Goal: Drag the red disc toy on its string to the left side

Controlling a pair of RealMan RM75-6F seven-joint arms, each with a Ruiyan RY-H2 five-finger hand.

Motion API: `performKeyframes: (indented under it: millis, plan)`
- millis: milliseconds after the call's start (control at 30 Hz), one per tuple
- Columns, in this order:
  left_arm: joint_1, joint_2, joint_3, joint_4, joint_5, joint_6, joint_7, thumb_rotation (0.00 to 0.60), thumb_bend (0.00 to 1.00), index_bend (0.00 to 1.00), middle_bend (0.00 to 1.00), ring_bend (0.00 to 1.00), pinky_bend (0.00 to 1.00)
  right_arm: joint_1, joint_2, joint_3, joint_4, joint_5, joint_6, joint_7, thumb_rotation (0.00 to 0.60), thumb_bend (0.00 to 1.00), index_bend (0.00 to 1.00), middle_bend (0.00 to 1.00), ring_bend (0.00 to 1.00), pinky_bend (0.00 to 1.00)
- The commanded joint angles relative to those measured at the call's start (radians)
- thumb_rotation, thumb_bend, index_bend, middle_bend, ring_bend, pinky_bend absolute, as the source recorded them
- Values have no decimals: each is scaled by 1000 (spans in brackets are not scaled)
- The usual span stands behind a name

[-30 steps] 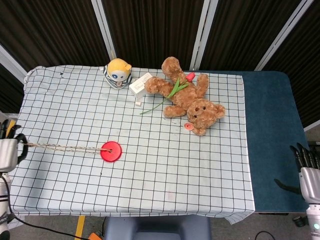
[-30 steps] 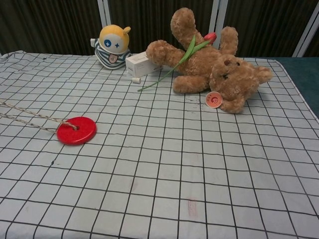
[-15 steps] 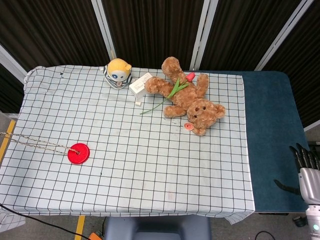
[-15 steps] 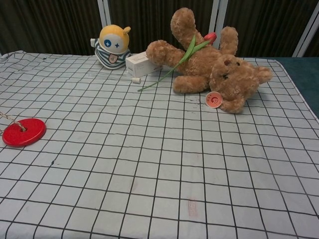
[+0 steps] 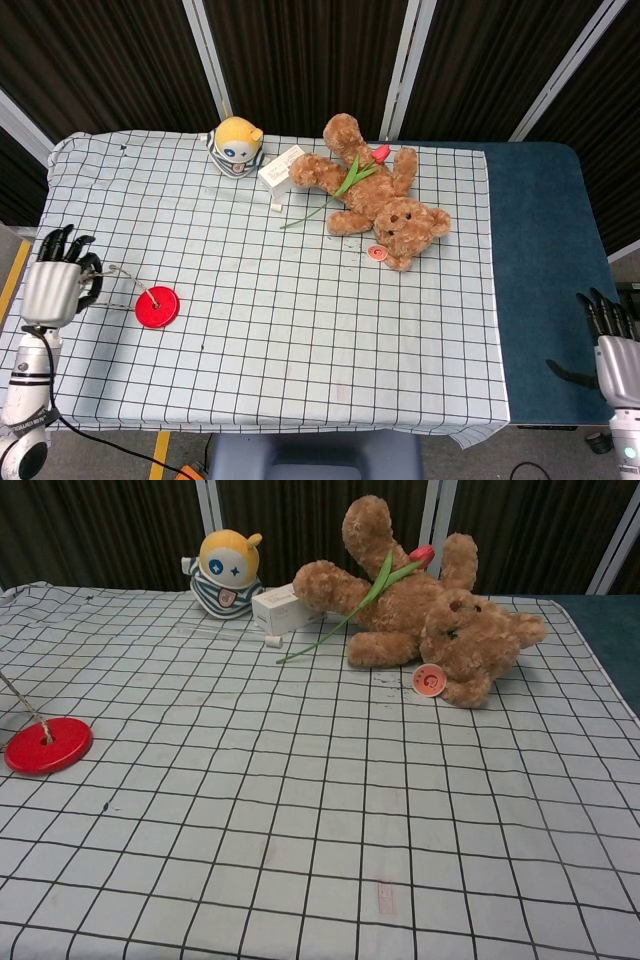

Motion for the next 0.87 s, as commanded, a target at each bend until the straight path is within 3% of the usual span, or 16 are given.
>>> performKeyframes:
  millis: [33,267,533,867]
  plan:
    - [-44,71,45,-127,-24,-183,-27,600,318,0,0,0,0,0,0,2,6,4,-3,9,600,29,0,0,0,0]
    - [-29,86,46,-151,5,-163,-98,600,276,0,0,0,0,3,0,4,16,8,-10,21,600,29,0,0,0,0]
    - [37,134,54,-222,53,-43,-113,600,274,0,0,0,0,-2,2,1,11,-4,6,32,600,29,0,0,0,0]
    - [171,89,112,-123,116,137,-119,600,295,0,0,0,0,-27,0,-15,11,-25,44,29,600,29,0,0,0,0]
